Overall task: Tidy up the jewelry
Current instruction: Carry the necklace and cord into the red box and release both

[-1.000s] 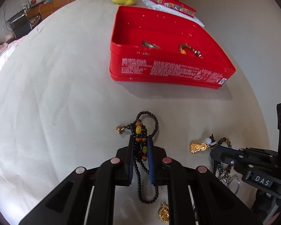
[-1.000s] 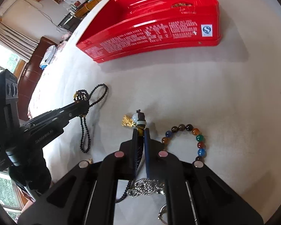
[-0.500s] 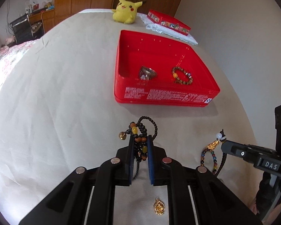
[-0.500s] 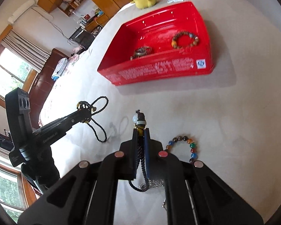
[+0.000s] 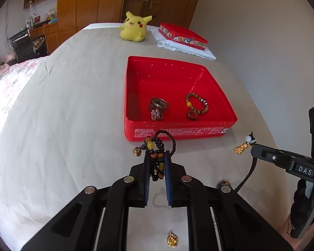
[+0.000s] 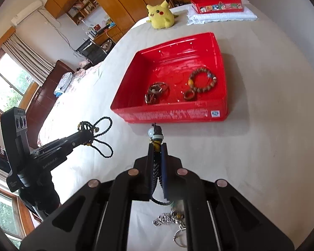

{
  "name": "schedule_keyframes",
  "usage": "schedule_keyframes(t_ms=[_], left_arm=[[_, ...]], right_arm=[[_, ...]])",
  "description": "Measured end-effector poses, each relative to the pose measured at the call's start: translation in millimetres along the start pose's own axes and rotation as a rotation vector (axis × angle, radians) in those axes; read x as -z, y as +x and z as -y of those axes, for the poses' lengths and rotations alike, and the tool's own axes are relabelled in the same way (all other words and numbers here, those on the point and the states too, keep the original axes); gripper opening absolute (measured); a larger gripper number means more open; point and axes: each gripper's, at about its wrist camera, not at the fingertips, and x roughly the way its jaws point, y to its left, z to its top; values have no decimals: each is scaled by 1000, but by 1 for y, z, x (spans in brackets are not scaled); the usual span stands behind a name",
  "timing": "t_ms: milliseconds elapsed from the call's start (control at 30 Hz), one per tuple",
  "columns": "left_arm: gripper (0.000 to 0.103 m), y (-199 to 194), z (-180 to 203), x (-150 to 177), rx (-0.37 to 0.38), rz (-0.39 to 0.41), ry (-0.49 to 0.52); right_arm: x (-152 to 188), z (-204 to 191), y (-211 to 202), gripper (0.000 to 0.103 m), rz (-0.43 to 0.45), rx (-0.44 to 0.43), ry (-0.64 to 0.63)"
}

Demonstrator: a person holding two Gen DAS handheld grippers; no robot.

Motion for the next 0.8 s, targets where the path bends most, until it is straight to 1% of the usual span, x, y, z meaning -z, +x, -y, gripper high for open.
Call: schedule_keyframes(t_ms=[300, 367, 467, 633, 733, 800], left_arm=[[12, 6, 12, -16, 25, 1, 21], [12, 6, 16, -25, 29, 9, 23], [12, 7, 21, -43, 27, 29, 30], [12, 15, 25, -82, 6, 66, 23], [12, 30, 26, -108, -15, 83, 16], [12, 49, 24, -124, -22, 73, 6]], right_arm=[[-20, -2, -2, 5, 23, -11, 1], [-30, -4, -5, 5, 37, -14, -2], [-48, -8, -9, 5, 62, -9, -5], [-87, -12, -8, 5, 108, 42, -9], [-117, -11, 5, 5, 121, 90, -19], [-134, -4, 20, 5, 122, 117, -7]])
